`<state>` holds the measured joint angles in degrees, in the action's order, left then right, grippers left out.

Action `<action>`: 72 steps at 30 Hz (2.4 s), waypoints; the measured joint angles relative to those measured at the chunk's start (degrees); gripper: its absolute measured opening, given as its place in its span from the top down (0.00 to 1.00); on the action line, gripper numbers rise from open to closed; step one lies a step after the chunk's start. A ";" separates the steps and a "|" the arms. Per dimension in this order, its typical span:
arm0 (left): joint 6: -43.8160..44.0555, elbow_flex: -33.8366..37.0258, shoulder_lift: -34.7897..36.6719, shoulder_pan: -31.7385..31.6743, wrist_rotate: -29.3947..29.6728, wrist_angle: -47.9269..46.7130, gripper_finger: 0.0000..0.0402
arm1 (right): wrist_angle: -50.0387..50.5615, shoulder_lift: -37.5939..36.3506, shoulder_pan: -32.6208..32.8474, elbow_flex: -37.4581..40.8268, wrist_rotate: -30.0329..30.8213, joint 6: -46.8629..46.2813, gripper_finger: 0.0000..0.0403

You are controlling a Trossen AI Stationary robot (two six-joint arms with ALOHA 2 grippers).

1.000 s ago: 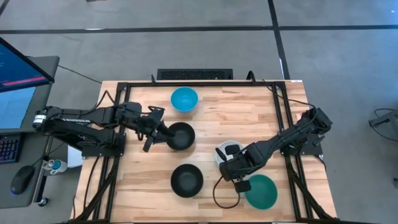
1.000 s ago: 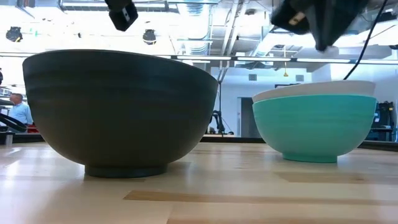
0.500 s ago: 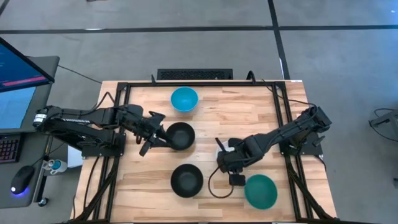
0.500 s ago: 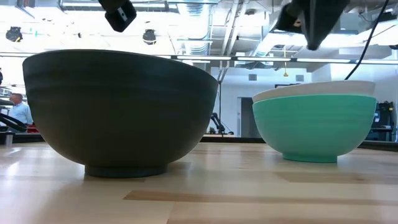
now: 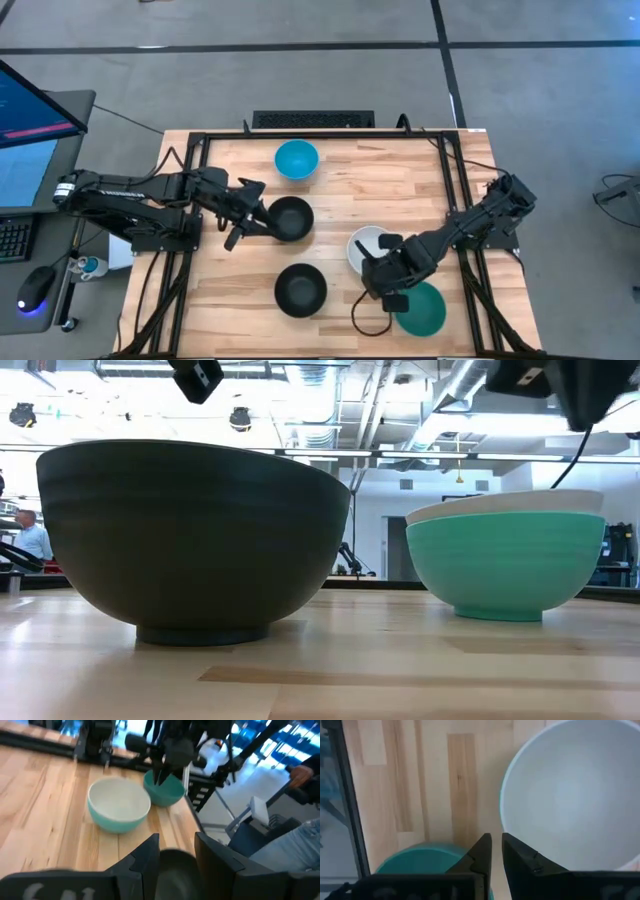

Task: Nest bowls inside each other
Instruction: Stack the blue bowl on top of the white bowl

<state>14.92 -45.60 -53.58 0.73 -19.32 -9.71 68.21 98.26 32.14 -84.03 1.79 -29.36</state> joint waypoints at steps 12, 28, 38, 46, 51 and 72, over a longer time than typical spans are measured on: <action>0.94 0.00 0.00 0.00 -0.95 3.56 0.71 | -4.69 -0.04 5.32 6.14 5.35 3.65 0.83; 5.07 0.00 0.00 0.00 -0.92 3.62 0.71 | -23.62 -0.04 -13.26 -0.74 11.05 23.90 0.83; 4.90 0.00 0.00 -0.02 2.25 4.94 0.71 | -32.72 -0.02 -27.22 -0.76 11.64 38.34 0.83; 4.37 -0.02 0.00 0.00 4.96 7.36 0.71 | -36.58 -0.02 -36.76 -0.79 11.64 45.13 0.83; 4.35 -0.02 0.00 -0.01 8.78 7.80 0.71 | -37.91 -0.02 -43.45 -0.79 11.57 43.38 0.83; 4.64 -0.02 0.00 -1.64 24.23 7.43 0.71 | -37.69 12.27 -56.69 -0.78 -18.26 35.29 0.76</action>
<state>19.56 -45.63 -53.58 -0.91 4.91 -2.28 30.51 110.53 -24.55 -84.81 -16.47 5.94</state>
